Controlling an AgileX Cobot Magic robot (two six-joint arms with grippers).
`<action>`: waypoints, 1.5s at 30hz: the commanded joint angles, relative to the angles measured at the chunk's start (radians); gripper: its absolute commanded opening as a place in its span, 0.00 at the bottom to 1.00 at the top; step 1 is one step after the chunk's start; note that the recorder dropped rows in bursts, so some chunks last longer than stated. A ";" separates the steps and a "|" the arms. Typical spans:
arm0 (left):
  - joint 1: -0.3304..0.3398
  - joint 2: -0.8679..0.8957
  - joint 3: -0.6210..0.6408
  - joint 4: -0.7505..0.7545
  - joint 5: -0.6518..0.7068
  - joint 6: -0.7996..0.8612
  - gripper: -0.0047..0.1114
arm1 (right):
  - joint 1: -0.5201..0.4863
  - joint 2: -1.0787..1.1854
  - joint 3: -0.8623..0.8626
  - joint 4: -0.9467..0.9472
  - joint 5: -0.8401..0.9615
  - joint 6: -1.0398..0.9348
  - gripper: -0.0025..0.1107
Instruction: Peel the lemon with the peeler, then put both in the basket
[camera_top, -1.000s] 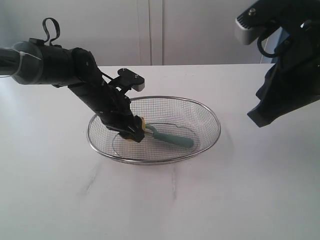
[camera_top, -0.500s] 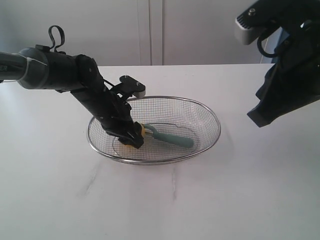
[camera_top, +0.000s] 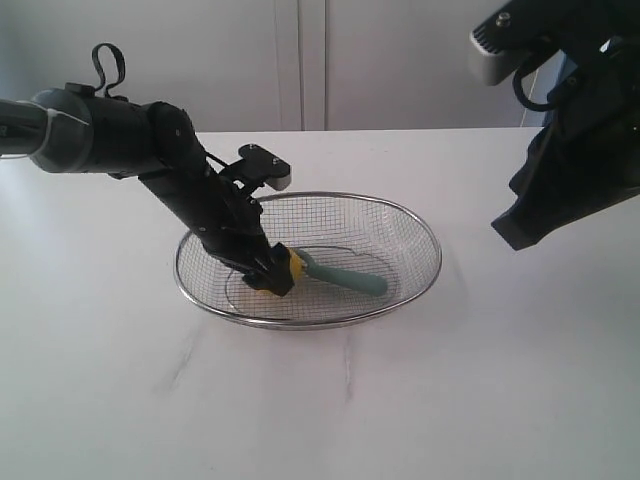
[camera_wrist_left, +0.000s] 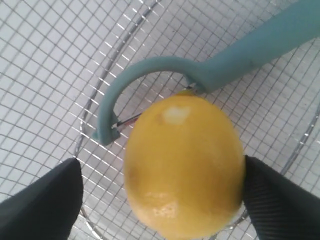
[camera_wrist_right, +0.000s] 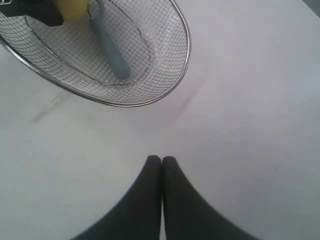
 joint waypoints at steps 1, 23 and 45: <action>0.001 -0.050 -0.034 -0.010 0.059 0.000 0.79 | -0.001 -0.007 0.003 0.001 -0.007 0.008 0.02; 0.001 -0.388 -0.052 0.135 0.339 -0.173 0.40 | -0.001 -0.007 0.003 0.000 -0.005 0.008 0.02; 0.001 -1.026 0.193 0.186 0.563 -0.286 0.04 | -0.001 -0.007 0.003 0.003 0.001 0.008 0.02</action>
